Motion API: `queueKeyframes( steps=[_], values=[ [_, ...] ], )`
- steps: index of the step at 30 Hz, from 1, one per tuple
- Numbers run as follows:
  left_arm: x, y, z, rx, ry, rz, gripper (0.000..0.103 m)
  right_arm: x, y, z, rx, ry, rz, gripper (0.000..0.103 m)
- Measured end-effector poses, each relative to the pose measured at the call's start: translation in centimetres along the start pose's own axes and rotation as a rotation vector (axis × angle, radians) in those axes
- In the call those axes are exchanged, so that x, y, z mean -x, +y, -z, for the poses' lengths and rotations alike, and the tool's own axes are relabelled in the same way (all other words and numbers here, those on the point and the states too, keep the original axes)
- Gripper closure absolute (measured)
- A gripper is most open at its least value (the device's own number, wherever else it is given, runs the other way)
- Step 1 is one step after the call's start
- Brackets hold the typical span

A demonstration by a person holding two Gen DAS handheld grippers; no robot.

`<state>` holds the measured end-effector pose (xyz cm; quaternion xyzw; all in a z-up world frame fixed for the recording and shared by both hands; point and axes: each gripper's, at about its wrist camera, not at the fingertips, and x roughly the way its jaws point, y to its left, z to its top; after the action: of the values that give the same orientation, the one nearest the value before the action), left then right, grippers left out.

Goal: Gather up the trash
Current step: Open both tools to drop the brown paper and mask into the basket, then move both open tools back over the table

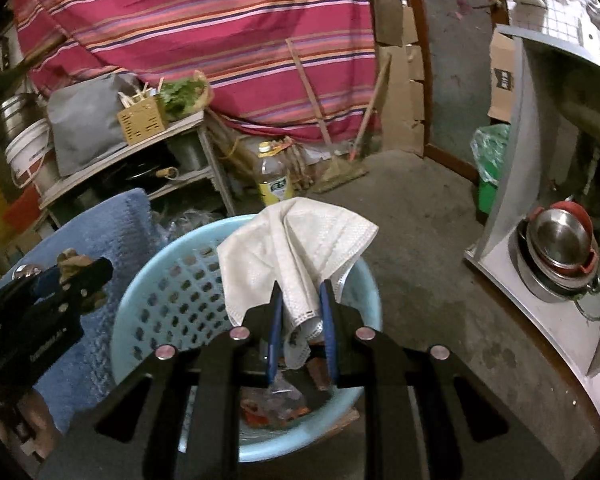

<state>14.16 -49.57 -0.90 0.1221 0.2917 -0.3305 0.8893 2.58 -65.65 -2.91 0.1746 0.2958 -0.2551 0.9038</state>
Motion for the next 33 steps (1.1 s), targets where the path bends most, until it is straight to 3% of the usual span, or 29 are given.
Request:
queueKeyframes(
  steps=[5, 7, 8, 9, 13, 18, 26, 27, 28, 29, 30, 32, 33],
  values=[
    [-1.8, -1.3, -0.9, -0.011, 0.024, 0.034, 0.059, -0.6, -1.4, 0.4, -0.027, 0.019, -0.002, 0.084],
    [-2.1, -1.5, -1.0, -0.012, 0.037, 0.05, 0.051, -0.8, -1.4, 0.5, -0.022, 0.023, -0.001, 0.084],
    [-2.0, -1.5, -1.0, -0.008, 0.033, 0.045, 0.038, -0.8, -1.4, 0.5, -0.019, 0.024, -0.001, 0.084],
    [-1.9, -1.4, -1.0, -0.004, 0.023, 0.034, 0.029, -0.8, -1.4, 0.5, -0.019, 0.025, -0.001, 0.084],
    [-1.3, -1.0, -1.0, -0.006, 0.006, 0.001, 0.027, -1.1, -1.4, 0.5, -0.022, 0.032, 0.001, 0.084],
    [1.0, 1.2, -0.7, 0.023, -0.044, -0.078, 0.011, -1.5, -0.5, 0.5, -0.013, 0.035, -0.018, 0.084],
    [5.4, 5.4, 0.3, 0.095, -0.099, -0.14, 0.006, -2.3, 3.9, 0.4, 0.052, 0.03, -0.065, 0.08],
    [6.1, 5.8, 0.5, 0.098, -0.109, -0.148, 0.006, -2.4, 4.3, 0.4, 0.059, 0.028, -0.069, 0.071],
    [7.1, 6.4, 0.7, 0.104, -0.118, -0.155, 0.006, -2.4, 5.0, 0.4, 0.07, 0.022, -0.068, 0.049],
    [7.7, 6.9, 0.9, 0.108, -0.124, -0.158, 0.006, -2.4, 5.4, 0.4, 0.076, 0.016, -0.064, 0.038],
    [8.4, 7.4, 1.1, 0.113, -0.128, -0.16, 0.006, -2.3, 5.8, 0.5, 0.076, 0.009, -0.07, 0.03],
    [10.1, 8.7, 1.8, 0.124, -0.14, -0.176, 0.006, -2.3, 6.6, 0.6, 0.076, 0.012, -0.085, 0.029],
    [11.0, 9.3, 2.2, 0.127, -0.147, -0.188, 0.006, -2.2, 6.8, 0.6, 0.08, 0.016, -0.08, 0.023]
  ],
)
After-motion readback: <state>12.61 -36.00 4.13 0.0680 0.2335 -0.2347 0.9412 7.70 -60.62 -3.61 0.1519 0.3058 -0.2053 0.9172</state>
